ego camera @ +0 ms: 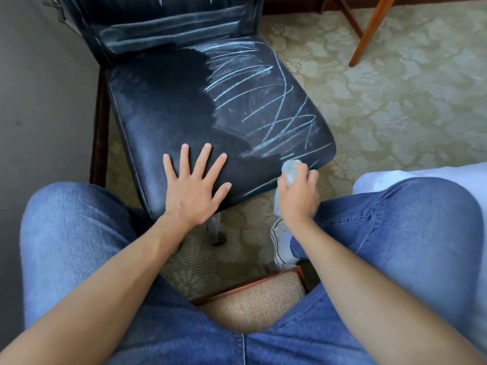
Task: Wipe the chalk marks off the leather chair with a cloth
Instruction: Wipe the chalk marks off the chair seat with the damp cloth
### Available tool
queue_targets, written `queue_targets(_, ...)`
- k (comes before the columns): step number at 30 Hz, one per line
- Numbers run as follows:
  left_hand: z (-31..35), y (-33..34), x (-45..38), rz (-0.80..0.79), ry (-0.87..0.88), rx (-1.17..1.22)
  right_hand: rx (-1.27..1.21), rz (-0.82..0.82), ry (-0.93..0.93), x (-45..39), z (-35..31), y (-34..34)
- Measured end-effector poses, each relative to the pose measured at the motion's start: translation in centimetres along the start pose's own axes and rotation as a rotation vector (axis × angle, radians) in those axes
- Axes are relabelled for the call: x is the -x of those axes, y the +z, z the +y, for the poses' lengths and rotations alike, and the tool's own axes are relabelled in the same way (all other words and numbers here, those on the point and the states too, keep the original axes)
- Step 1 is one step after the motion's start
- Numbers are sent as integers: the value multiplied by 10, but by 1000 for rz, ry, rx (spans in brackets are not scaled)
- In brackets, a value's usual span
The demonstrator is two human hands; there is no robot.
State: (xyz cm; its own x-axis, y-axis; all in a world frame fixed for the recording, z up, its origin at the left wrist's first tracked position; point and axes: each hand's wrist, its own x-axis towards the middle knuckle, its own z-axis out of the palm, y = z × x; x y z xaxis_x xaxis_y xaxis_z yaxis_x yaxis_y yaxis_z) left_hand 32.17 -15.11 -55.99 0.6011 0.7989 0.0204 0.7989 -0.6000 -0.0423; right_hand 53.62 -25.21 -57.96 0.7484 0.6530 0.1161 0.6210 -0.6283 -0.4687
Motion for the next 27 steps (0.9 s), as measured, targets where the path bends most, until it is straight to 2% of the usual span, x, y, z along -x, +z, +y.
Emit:
queue_targets(2, 0, 0, -1, -8, -4, 8, -8, 18, -41, 10, -6, 4)
queue_targets(6, -2, 2, -1, 1, 7, 42, 62, -66, -506, 65, -39, 18)
queue_targets(9, -6, 3, 0, 21, 23, 48, 74, -9, -652, 62, -35, 18)
queue_targets(11, -6, 2, 1, 29, 14, 60, 118, 69, -503, 47, -26, 13)
queue_targets(14, -2, 4, 2, 44, 4, 55, 15, -10, 16, 9, -3, 5)
queue_targets(16, 0, 4, 1, 44, 5, 55, -61, -9, 138, -1, 5, 3)
queue_targets(18, 2, 4, 0, 44, -2, 66, -29, 23, 27, 13, -6, 6)
queue_targets(22, 0, 3, -1, 31, 3, 99, 38, -7, -546, 71, -44, 23)
queue_targets(24, -5, 3, 0, 33, 22, 107, 77, -25, -731, 75, -42, 27)
queue_targets(26, -8, 1, 1, 45, 25, 105, 114, 23, -749, 66, -32, 26)
queue_targets(27, -8, 0, 1, 52, 21, 104, 127, 67, -658, 58, -26, 26)
